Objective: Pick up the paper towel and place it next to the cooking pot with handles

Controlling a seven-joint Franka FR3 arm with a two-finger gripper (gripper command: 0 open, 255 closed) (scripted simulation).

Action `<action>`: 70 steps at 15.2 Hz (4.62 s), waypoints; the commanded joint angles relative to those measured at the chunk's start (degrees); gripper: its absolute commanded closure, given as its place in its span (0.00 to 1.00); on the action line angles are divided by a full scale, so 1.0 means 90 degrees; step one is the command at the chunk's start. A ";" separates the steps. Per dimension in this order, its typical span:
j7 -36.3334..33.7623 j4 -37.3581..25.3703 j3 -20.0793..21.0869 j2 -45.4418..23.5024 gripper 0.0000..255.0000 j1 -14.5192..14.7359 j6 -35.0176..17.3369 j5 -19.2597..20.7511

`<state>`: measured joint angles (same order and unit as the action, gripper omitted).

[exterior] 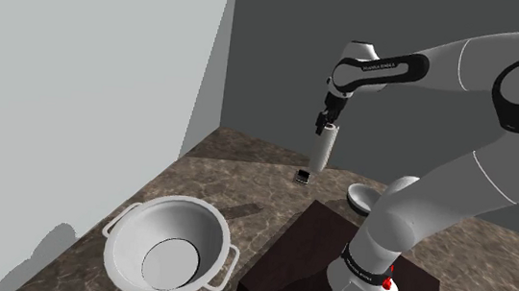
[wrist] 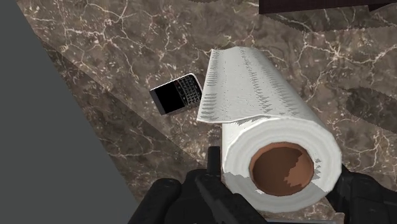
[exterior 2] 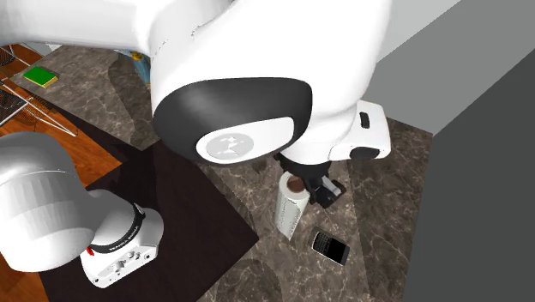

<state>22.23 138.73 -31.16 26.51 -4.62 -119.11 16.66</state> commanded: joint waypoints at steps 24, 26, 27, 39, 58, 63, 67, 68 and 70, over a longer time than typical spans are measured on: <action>-0.0734 -0.0859 0.1086 0.0940 1.00 0.0125 0.1932 -0.0251; -0.1045 -0.0643 0.1373 0.1179 1.00 0.0172 0.2007 -0.0327; -0.1198 -0.0545 0.1518 0.1288 1.00 0.0199 0.2044 -0.0376; -0.3038 0.0084 0.3241 0.2035 1.00 0.0782 0.2388 -0.1309; -0.5994 -0.1026 0.5958 0.0867 1.00 0.1650 0.2327 -0.2751; -0.6818 -0.1729 0.6693 0.0138 1.00 0.1688 0.2260 -0.2814; -0.7534 -0.2415 0.7318 -0.0579 1.00 0.1662 0.2231 -0.2685; -0.7726 -0.2605 0.7482 -0.0781 1.00 0.1651 0.2230 -0.2620; -0.8132 -0.3008 0.7817 -0.1221 1.00 0.1634 0.2239 -0.2440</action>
<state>-49.07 113.60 37.71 17.58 10.20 -99.04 -6.11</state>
